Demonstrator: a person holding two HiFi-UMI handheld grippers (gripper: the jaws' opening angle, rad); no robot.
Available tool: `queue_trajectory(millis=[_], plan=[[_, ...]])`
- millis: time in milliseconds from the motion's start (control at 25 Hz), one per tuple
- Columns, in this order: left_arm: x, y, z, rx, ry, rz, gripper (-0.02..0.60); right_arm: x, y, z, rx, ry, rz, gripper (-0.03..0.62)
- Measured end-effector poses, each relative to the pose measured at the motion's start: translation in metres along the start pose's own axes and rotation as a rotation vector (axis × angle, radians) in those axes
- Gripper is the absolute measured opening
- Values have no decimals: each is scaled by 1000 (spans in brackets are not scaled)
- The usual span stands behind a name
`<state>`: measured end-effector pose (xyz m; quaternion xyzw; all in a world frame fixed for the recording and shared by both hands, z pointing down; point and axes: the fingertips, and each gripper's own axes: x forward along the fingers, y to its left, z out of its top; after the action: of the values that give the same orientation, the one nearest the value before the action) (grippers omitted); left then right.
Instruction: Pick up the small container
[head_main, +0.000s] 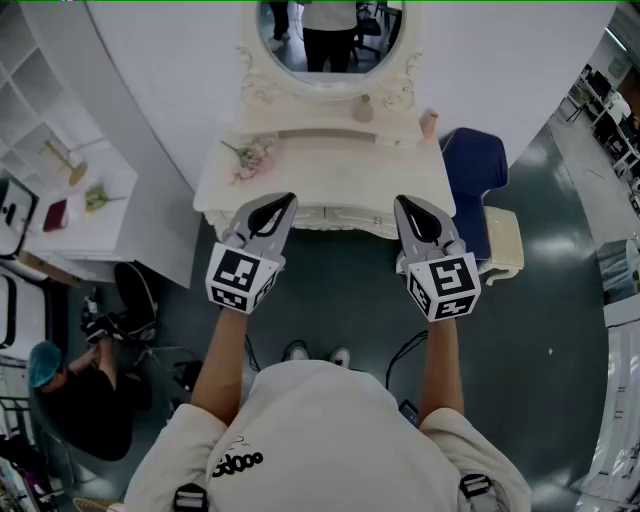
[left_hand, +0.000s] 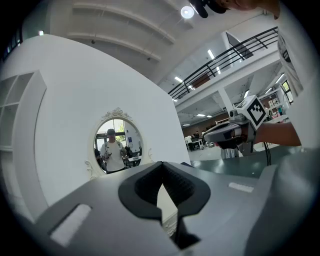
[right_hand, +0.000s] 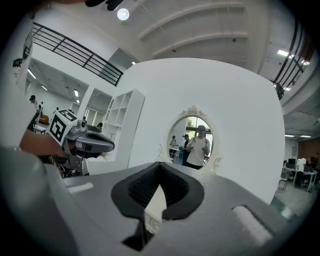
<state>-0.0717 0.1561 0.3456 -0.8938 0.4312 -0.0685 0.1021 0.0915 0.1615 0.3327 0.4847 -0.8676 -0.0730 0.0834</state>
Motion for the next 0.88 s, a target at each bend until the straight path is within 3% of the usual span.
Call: queue_trajectory(millis=[440,880], plan=[[44,-21,-9,-13,26,-27,18,3,-49,-15,42,-42,19,2],[87,-11,-36,-58,59,-22,18,36,-78,-55,131,29,55,2]])
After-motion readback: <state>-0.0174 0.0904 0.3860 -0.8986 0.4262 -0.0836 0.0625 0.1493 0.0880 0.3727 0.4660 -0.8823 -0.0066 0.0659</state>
